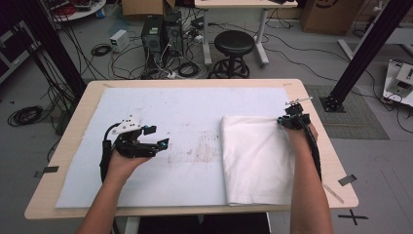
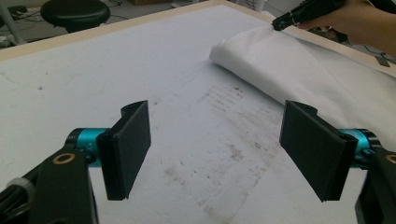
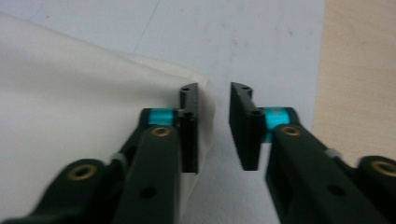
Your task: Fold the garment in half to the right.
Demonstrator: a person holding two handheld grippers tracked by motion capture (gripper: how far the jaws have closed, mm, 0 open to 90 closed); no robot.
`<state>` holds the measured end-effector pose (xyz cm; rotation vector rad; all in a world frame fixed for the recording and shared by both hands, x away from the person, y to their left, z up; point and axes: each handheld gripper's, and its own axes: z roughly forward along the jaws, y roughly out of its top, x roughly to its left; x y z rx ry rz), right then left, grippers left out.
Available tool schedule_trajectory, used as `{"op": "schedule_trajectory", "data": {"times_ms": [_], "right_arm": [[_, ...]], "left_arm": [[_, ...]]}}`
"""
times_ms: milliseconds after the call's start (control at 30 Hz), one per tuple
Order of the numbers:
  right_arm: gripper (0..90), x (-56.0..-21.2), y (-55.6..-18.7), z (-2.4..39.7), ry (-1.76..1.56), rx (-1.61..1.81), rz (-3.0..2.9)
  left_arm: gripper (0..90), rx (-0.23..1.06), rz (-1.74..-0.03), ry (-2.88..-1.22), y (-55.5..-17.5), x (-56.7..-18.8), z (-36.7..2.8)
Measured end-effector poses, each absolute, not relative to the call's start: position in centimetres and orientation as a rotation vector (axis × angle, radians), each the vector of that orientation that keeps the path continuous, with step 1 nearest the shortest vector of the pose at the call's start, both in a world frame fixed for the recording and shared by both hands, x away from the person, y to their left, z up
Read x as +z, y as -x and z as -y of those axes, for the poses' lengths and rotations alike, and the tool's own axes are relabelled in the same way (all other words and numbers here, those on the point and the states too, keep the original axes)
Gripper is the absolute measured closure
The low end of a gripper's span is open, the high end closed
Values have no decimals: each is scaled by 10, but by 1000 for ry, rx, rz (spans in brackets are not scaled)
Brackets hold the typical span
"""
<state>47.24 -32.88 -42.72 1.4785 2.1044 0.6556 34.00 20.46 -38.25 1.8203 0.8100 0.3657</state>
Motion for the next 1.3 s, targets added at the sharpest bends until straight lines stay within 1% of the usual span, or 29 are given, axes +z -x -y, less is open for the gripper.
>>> {"op": "schedule_trajectory", "data": {"times_ms": [33,67,100,167,267,467,567,600,633,700,767,933,1133,1300], "right_arm": [[646,-424,-471,327,-1469,667,-2096],[624,-420,-468,326,-1450,695,-2097],[624,-420,-468,326,-1450,695,-2097],[573,-409,-459,315,-1367,766,-2119],[553,-400,-452,297,-1295,842,-2155],[572,-392,-448,241,-1134,939,-2265],[585,-392,-449,226,-1099,963,-2294],[592,-395,-453,210,-1076,966,-2330],[611,-397,-454,205,-1067,973,-2348],[618,-401,-457,194,-1058,963,-2375],[649,-405,-460,186,-1057,951,-2402],[674,-411,-467,172,-1049,914,-2424],[695,-418,-474,156,-1046,885,-2436],[698,-420,-477,154,-1050,879,-2446]], "left_arm": [[249,365,-810,-1819,-340,-382,-205],[249,367,-811,-1817,-340,-382,-206],[249,367,-811,-1817,-340,-382,-206],[249,369,-810,-1817,-341,-382,-206],[249,369,-806,-1819,-340,-381,-205],[249,375,-794,-1817,-338,-378,-204],[249,374,-795,-1813,-338,-378,-205],[249,377,-795,-1811,-338,-377,-206],[249,378,-795,-1811,-338,-377,-207],[249,382,-798,-1809,-338,-377,-207],[249,383,-796,-1810,-338,-377,-208],[249,386,-796,-1807,-338,-376,-208],[249,386,-798,-1807,-339,-376,-209],[249,387,-800,-1809,-339,-376,-209]]}}
